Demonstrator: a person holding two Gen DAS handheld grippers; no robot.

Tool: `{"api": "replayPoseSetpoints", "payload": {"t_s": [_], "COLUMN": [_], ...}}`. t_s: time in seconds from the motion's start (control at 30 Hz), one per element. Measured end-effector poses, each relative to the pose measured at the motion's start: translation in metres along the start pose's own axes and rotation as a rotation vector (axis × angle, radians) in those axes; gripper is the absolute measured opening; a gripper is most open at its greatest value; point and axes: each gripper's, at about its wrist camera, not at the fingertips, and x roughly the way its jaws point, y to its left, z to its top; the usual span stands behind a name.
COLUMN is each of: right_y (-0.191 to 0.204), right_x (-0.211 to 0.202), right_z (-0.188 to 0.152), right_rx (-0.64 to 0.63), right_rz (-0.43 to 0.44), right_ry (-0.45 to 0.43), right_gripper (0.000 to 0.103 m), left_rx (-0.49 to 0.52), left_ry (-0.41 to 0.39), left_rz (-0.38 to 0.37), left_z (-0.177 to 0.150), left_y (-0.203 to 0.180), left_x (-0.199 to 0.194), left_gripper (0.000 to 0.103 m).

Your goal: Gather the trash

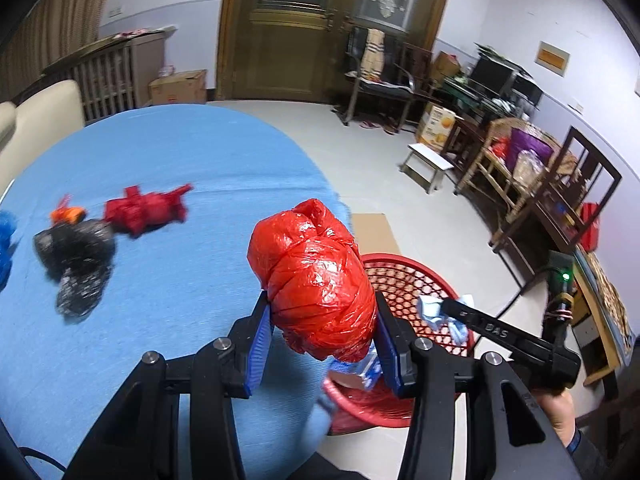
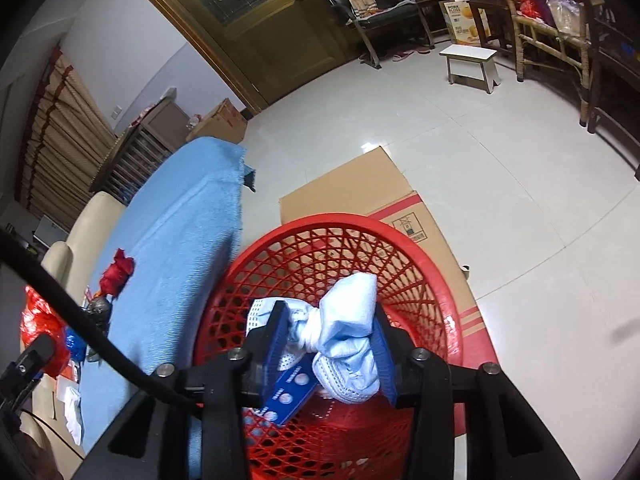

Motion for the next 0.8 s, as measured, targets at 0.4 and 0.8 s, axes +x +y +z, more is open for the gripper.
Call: {"api": "replayPoseSetpoints", "payload": {"t_s": [0.4,0.8], "right_y": [-0.025,-0.035], "right_x": [-0.017,-0.034], "right_z": [0.02,0.03], "right_rx": [0.087,0.117], "right_rz": [-0.017,-0.037], "right_ry": [-0.08,-0.114], "right_gripper": [0.086,0.086], "left_rx": [0.085,0.188], "left_ry": [0.082,0.163], "left_rz": [-0.088,-0.156], "left_z": [0.001,0.004], "left_y": [-0.035,-0.076], "left_x": [0.032,0.06], "left_gripper": [0.049,0.078]}}
